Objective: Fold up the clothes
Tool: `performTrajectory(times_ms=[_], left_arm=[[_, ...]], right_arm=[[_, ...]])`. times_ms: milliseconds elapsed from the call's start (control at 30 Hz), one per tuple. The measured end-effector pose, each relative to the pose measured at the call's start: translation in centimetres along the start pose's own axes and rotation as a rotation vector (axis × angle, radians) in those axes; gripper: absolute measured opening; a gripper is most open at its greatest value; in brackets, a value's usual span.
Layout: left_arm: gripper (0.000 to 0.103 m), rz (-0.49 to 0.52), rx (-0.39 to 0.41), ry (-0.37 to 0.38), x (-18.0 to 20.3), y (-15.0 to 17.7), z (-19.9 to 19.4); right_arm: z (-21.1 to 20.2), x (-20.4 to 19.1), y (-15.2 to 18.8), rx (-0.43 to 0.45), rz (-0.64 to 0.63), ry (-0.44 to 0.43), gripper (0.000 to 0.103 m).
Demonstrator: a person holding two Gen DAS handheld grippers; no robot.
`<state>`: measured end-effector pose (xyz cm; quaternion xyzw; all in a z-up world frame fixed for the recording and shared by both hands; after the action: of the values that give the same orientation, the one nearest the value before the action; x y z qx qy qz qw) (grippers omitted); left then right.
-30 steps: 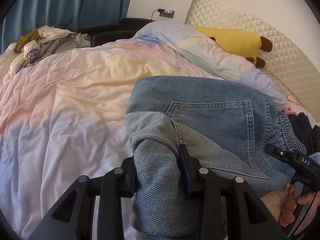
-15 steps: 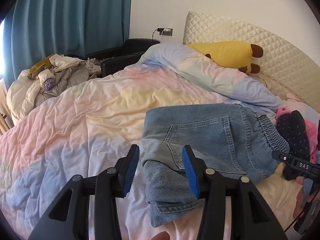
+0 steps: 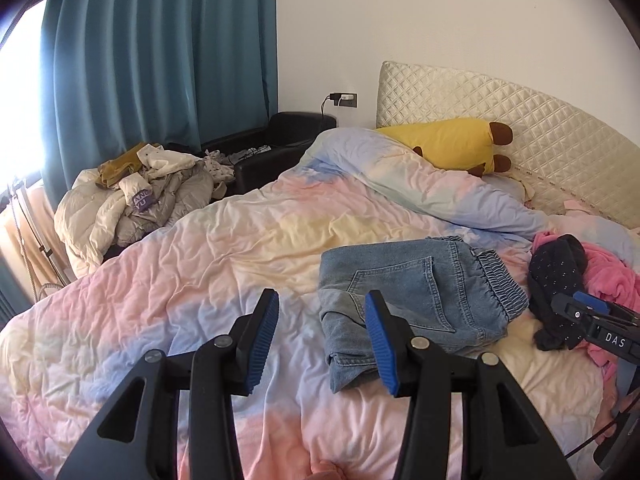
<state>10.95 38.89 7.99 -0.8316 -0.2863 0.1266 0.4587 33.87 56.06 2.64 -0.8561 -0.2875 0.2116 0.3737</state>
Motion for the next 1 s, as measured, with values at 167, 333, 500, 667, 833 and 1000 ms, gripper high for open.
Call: performTrajectory(times_ms=[167,333,500,667,833,1000], left_arm=[[0.046,-0.014,0.042,-0.01,-1.3,1.1,-4.8],[0.046,-0.03,0.042,-0.047,-2.5,3.0,-8.0],[0.046,-0.039,0.026,-0.065,-3.4,4.8,-10.2],[0.046,-0.062,0.039,-0.063,-4.4,6.3,-12.2],[0.046,-0.066,0.043,-0.059,-5.0,7.8,-13.3],[0.046,-0.083,0.052,-0.058,-5.8,7.8,-13.7]], right_arm=[[-3.9,-2.9,1.0,0.032,-0.019,-0.008,0.068],[-7.1,-5.3,2.1,0.049,-0.034,-0.005,0.068],[-9.8,-7.3,3.2,0.057,-0.058,-0.007,0.068],[-11.3,-8.8,4.2,0.083,-0.043,0.006,0.068],[-12.2,-10.2,5.4,0.106,-0.04,0.037,0.068],[-12.4,-11.3,6.1,0.113,-0.042,0.049,0.068]])
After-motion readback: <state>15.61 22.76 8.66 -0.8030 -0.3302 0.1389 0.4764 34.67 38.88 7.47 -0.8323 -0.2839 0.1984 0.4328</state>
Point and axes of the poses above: each gripper's, at about its wrist camera, not at the fingertips, and z roughly the way its jaws point, x to its right, y to its underside, the point moved 3 cm from there along z, roughly the way its jaws point, and after that the axes turned 5 degrees about -z, right-handed, at the moved point
